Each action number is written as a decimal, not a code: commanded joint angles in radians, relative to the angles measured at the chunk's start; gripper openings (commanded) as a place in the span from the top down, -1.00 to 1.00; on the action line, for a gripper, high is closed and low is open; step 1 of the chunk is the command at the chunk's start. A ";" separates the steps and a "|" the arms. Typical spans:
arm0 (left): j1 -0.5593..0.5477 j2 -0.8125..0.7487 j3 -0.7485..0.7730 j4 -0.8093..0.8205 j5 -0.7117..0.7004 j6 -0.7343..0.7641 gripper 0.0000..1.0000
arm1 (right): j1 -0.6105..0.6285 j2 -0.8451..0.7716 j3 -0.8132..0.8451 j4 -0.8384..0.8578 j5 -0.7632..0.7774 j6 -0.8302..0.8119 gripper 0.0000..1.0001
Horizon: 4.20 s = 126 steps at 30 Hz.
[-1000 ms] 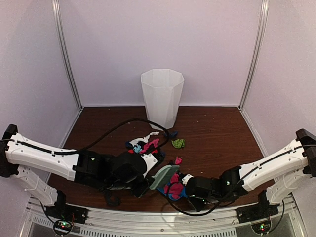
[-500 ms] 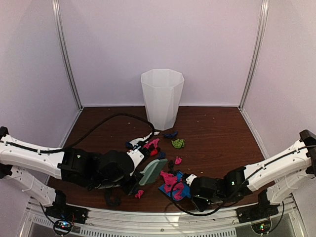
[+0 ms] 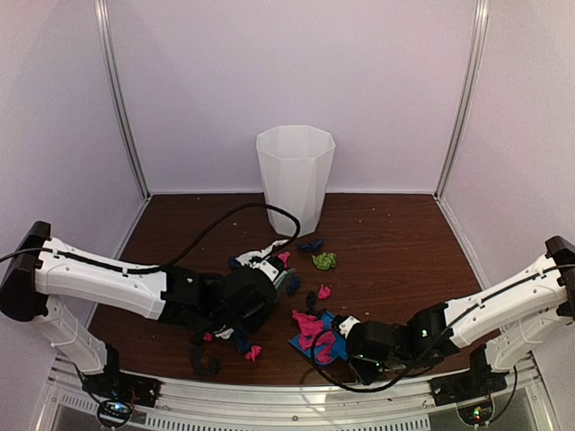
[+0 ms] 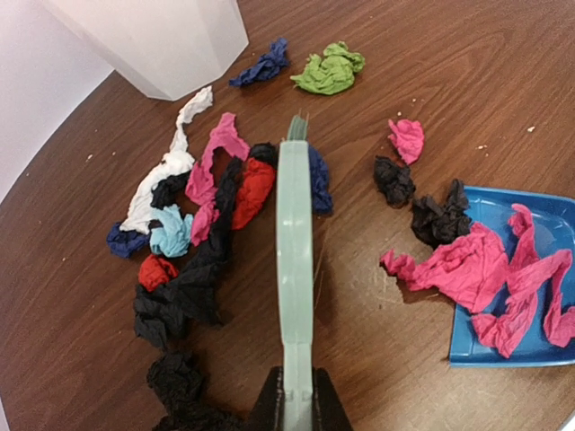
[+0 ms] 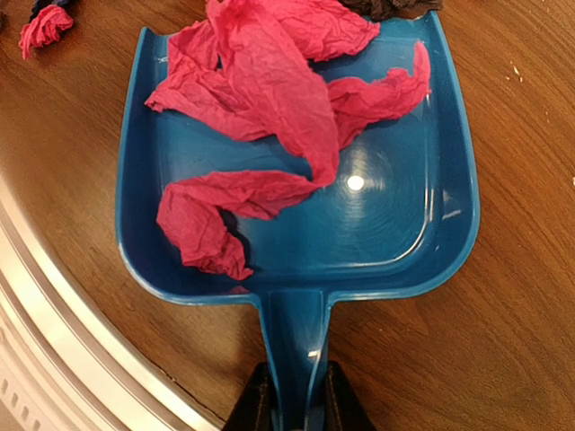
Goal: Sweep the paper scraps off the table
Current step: Sweep the paper scraps into the dustpan, then dump the paper scraps into the trash bin.
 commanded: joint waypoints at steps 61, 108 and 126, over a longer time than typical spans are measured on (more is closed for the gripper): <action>-0.141 -0.262 -0.022 -0.102 0.123 -0.084 1.00 | -0.012 -0.003 -0.158 0.399 0.188 -0.007 1.00; -0.042 -0.501 -0.135 -0.432 -0.220 -0.414 1.00 | -0.175 -0.045 0.448 -0.039 0.152 -0.150 1.00; 0.021 -0.574 -0.136 -0.363 -0.079 -0.409 1.00 | -0.351 0.171 0.895 -0.130 -0.007 -0.226 1.00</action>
